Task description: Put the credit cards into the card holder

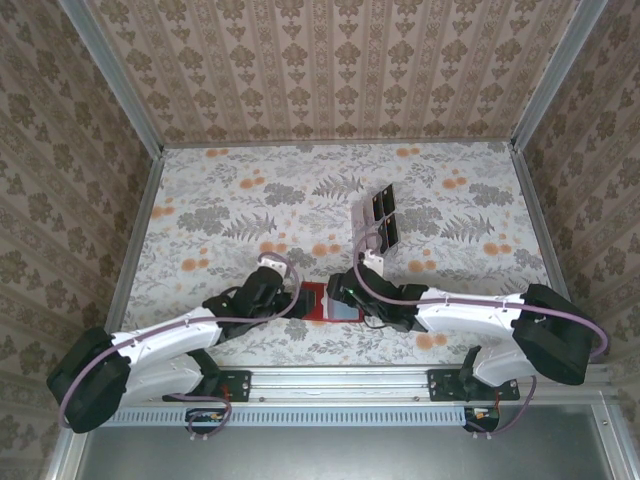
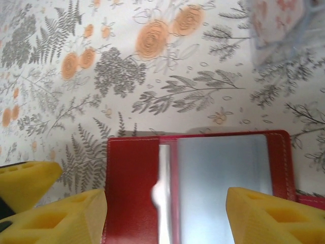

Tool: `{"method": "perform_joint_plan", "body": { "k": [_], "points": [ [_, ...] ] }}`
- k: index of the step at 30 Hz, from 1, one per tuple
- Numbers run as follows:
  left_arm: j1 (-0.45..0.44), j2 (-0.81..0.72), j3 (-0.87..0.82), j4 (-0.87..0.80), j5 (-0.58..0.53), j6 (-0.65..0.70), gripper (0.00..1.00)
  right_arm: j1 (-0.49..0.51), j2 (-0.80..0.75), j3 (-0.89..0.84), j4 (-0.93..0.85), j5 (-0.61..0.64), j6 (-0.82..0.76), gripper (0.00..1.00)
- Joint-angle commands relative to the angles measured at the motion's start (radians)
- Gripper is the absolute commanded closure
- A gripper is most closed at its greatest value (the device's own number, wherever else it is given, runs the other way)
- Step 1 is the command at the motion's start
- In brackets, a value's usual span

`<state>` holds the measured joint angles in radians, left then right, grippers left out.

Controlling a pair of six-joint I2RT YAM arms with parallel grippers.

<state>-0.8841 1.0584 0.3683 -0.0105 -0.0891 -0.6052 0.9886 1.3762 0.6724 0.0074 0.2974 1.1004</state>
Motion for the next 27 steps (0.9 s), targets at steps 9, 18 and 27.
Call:
{"method": "perform_joint_plan", "body": {
  "k": [9,18,27],
  "points": [
    [-0.081,-0.014,0.042,-0.051,-0.104,-0.010,0.00,-0.030,0.171,0.084,-0.043,-0.110,-0.085,0.35],
    [-0.115,0.019,0.052,-0.030,-0.125,0.002,0.00,-0.030,0.280,0.094,0.066,-0.194,-0.029,0.35],
    [-0.139,0.033,0.052,-0.020,-0.142,0.018,0.01,-0.029,0.348,0.071,0.215,-0.250,0.079,0.35]
  ]
}}
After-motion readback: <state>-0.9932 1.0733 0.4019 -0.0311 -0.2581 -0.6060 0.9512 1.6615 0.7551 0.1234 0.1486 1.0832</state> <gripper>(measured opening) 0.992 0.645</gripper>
